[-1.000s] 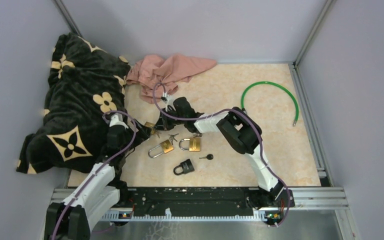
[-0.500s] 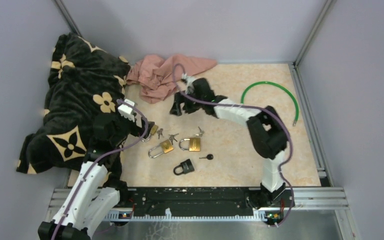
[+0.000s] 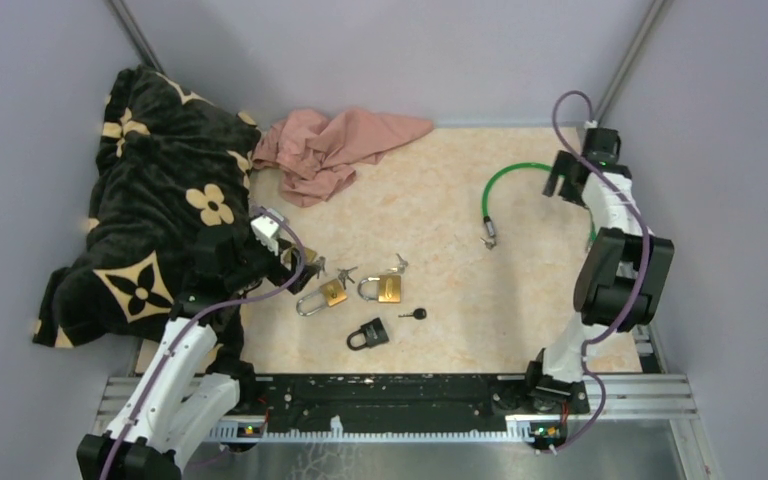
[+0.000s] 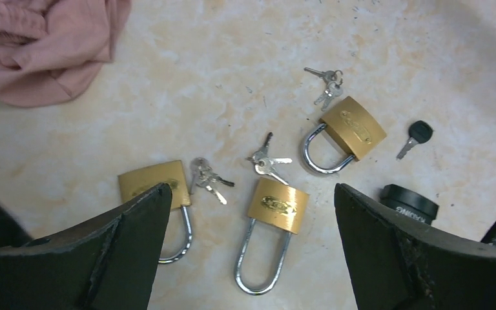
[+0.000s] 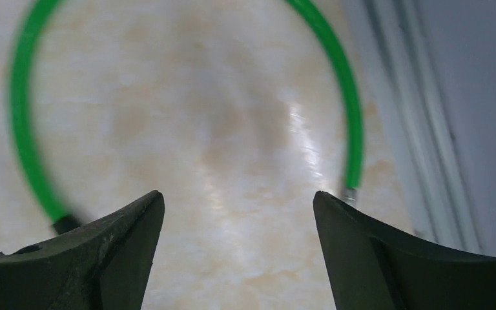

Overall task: Lock with the key
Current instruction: Pick up the lock from the center of the board.

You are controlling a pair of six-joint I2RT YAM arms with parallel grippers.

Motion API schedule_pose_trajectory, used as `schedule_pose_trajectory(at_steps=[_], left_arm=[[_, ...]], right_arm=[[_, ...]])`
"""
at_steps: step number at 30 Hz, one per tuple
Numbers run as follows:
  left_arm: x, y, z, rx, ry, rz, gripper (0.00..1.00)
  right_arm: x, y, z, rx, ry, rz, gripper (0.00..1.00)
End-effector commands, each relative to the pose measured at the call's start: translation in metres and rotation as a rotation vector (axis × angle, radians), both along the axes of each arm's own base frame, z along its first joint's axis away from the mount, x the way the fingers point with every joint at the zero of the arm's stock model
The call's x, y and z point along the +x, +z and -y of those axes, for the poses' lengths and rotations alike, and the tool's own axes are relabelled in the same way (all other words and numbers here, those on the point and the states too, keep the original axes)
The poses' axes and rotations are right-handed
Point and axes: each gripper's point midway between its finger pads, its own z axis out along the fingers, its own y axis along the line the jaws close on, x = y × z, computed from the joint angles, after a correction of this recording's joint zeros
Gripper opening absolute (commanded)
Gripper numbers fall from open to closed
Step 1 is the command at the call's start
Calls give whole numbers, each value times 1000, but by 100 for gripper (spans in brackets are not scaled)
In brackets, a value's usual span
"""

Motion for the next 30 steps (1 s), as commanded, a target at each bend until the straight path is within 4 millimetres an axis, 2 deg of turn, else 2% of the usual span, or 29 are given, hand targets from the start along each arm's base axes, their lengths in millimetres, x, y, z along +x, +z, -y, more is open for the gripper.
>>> schedule_pose_trajectory(at_steps=[1, 4, 6, 11, 13, 17, 19, 20, 24, 27, 30], left_arm=[[1, 18, 15, -214, 34, -29, 99], [10, 25, 18, -270, 49, 7, 99], [13, 23, 19, -294, 55, 14, 99], [13, 18, 26, -331, 22, 20, 98], [14, 18, 26, -336, 18, 25, 98], [15, 17, 26, -333, 20, 28, 97], [14, 15, 26, -334, 17, 29, 96], [15, 14, 26, -336, 18, 26, 96], [13, 13, 29, -349, 7, 17, 93], [10, 15, 32, -356, -25, 23, 89], [8, 13, 35, -352, -55, 37, 84]], right_arm=[[-33, -21, 85, -99, -178, -164, 85], [-37, -41, 115, -59, -240, -205, 85], [-35, -57, 124, -39, -239, -237, 84], [-27, -101, 112, 80, -151, -320, 75], [-32, -113, 114, 71, -153, -366, 64], [-41, -124, 117, 44, -155, -412, 24], [-42, -121, 119, 23, -126, -408, 5], [-40, -118, 119, 17, -111, -398, 0], [-29, -89, 110, -19, -9, -322, 0], [-13, -56, 87, -58, 81, -200, 0], [-2, -21, 54, -144, 167, -86, 0]])
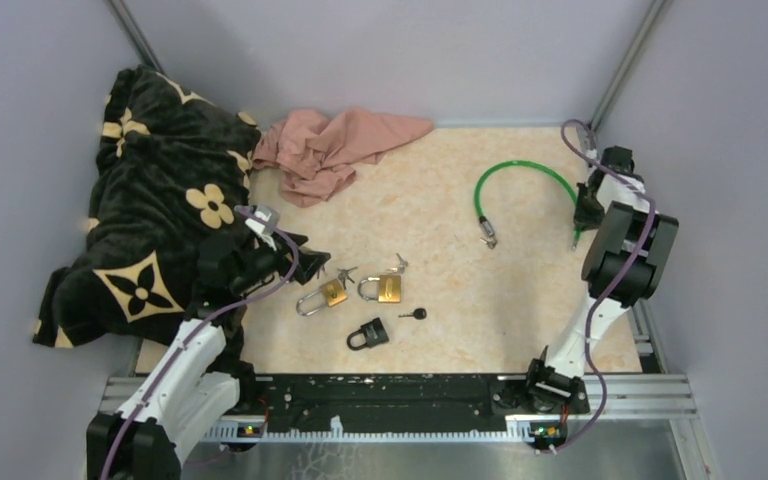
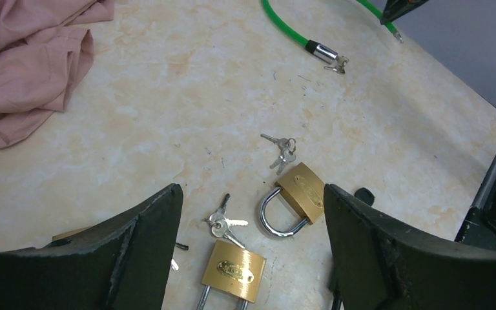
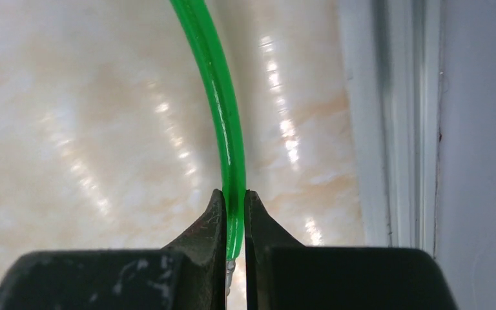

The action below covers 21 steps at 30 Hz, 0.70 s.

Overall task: Lock with the key
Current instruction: Pick up the lock from the center of the board.

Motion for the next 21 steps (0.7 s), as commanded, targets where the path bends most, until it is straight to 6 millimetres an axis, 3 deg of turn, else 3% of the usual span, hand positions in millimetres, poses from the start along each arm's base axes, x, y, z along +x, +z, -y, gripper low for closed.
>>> schedule_pose_trajectory(at_steps=[1, 6, 9, 11, 14, 19, 21], left_arm=[[-3, 5, 7, -19, -56, 50, 83], [6, 3, 25, -57, -97, 49, 79], [18, 9, 62, 35, -197, 181, 82], [29, 12, 92, 120, -256, 319, 90], [68, -2, 129, 165, -276, 278, 96], [155, -64, 165, 273, -193, 8, 98], [179, -83, 182, 267, -189, -98, 97]], right_arm=[[39, 94, -56, -118, 222, 291, 0], [29, 119, -114, -151, 272, 415, 0], [19, 127, -148, -152, 322, 485, 0], [13, 131, -168, -137, 341, 532, 0], [6, 130, -190, -92, 371, 568, 0], [-3, 140, -212, -46, 412, 660, 0], [-6, 147, -217, -42, 424, 700, 0]])
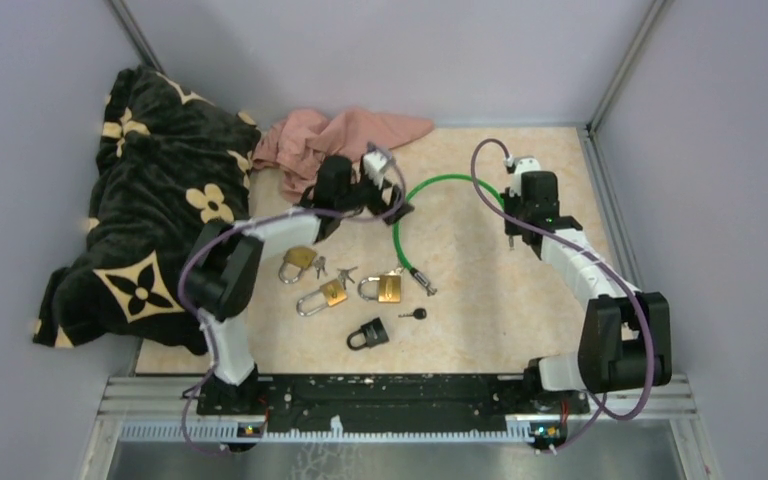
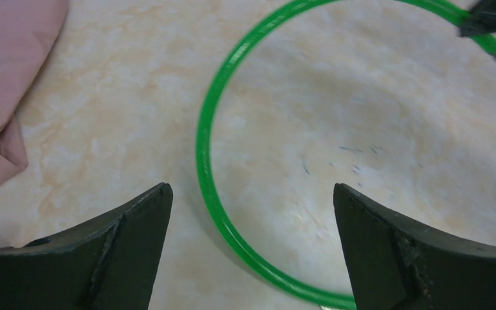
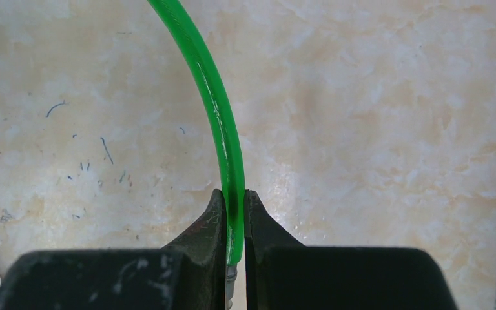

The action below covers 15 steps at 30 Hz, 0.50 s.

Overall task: Lock with the key
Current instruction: Pick up the lock from the center of the board.

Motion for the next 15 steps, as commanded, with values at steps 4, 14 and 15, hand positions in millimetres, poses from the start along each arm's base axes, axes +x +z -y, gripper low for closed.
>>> schedule_pose_trajectory(at_steps=[4, 14, 15], left_arm=[[84, -54, 40, 56, 99, -219, 97], [88, -93, 71, 53, -112, -298, 37], [82, -88, 73, 45, -145, -292, 19]], right_arm=[[14, 76, -22, 75, 41, 316, 0], [12, 78, -27, 63, 59, 328, 0], [12, 76, -27, 61, 59, 324, 0]])
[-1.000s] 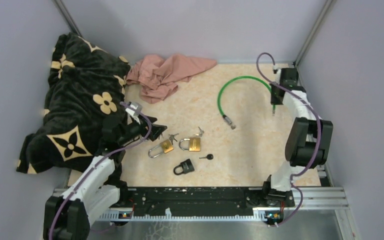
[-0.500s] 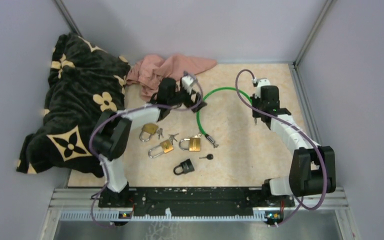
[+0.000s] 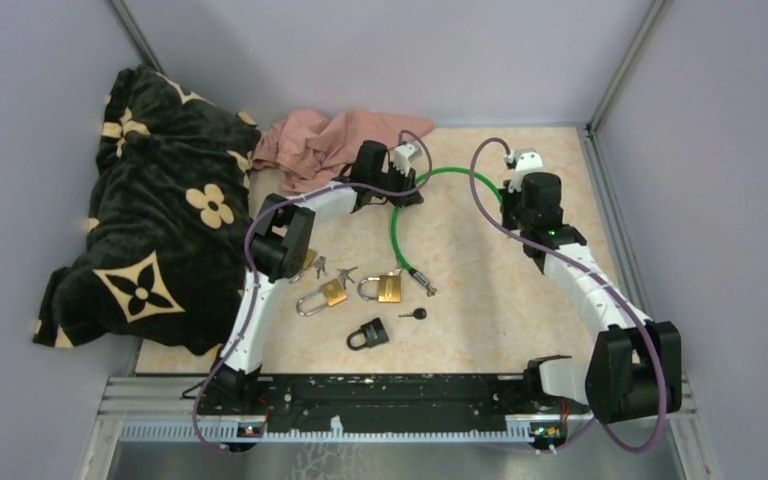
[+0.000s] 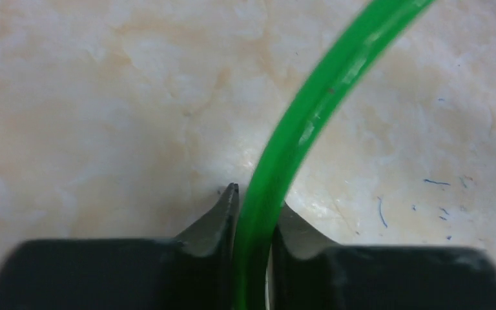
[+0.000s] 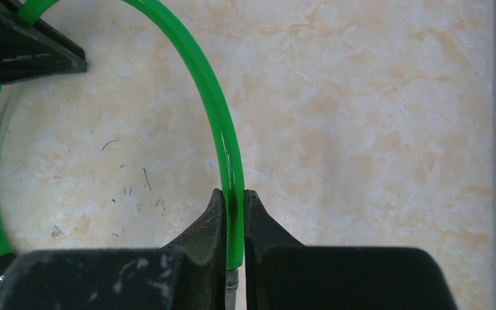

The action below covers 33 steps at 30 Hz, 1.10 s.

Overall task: Lock with the key
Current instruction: Pick up the lock from the center of the board.

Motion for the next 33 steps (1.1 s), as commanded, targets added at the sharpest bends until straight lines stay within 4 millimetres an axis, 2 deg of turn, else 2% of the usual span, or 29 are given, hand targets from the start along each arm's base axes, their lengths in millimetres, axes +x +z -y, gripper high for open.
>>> schedule_pose_trajectory(at_steps=[1, 5, 6, 9, 12, 13, 14, 18, 23, 24, 27, 30, 33], left_arm=[[-24, 24, 13, -71, -165, -22, 2], [-29, 63, 15, -120, -185, 18, 0], [-29, 73, 15, -128, -187, 33, 0], [-35, 102, 14, -129, -206, 93, 0], [-50, 120, 7, -110, -244, 162, 0], [-56, 133, 5, -111, -262, 204, 0], [-62, 139, 2, -112, -272, 229, 0], [-81, 167, -5, -118, -323, 327, 0], [-94, 194, -14, -71, -357, 404, 0], [-100, 194, -18, -50, -367, 408, 0], [-113, 211, -27, -13, -387, 511, 0], [-129, 233, -35, 4, -399, 612, 0], [-142, 249, -42, 10, -399, 669, 0]], right_arm=[[12, 27, -10, 24, 18, 117, 0], [15, 21, -18, 49, 51, 84, 0], [15, 20, -24, 63, 74, 73, 4], [14, 19, -25, 67, 83, 50, 34], [11, 28, -23, 75, 66, 67, 65], [9, 35, -22, 76, 63, 87, 87], [7, 42, -21, 74, 58, 104, 97], [-3, 72, -22, 71, 93, 167, 98], [-30, 95, -50, 75, 319, 133, 98], [-35, 99, -54, 76, 351, 124, 98], [-50, 114, -69, 111, 456, 109, 97], [-70, 126, -92, 189, 595, 62, 93], [-86, 133, -104, 236, 681, 44, 81]])
